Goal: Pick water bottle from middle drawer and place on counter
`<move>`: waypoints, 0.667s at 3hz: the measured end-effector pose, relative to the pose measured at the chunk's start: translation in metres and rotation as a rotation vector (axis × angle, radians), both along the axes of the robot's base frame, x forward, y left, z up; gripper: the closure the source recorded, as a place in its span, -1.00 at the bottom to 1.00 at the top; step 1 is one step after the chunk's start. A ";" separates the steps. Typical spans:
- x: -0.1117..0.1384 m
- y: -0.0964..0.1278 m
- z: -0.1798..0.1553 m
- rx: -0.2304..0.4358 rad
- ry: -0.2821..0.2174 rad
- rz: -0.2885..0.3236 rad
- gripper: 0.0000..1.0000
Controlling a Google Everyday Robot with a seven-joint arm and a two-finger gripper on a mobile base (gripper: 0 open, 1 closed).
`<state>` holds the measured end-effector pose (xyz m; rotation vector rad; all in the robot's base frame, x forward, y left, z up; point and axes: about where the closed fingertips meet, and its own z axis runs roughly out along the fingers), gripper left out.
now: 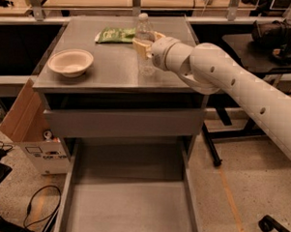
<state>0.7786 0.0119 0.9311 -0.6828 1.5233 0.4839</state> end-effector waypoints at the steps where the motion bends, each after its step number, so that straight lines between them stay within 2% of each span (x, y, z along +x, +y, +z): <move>1: 0.000 0.000 0.001 0.000 0.000 0.000 0.64; 2: 0.000 0.004 0.001 0.001 0.000 0.005 0.02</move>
Offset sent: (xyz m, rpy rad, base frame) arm 0.0000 0.0000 0.0012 0.0000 0.0000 0.0000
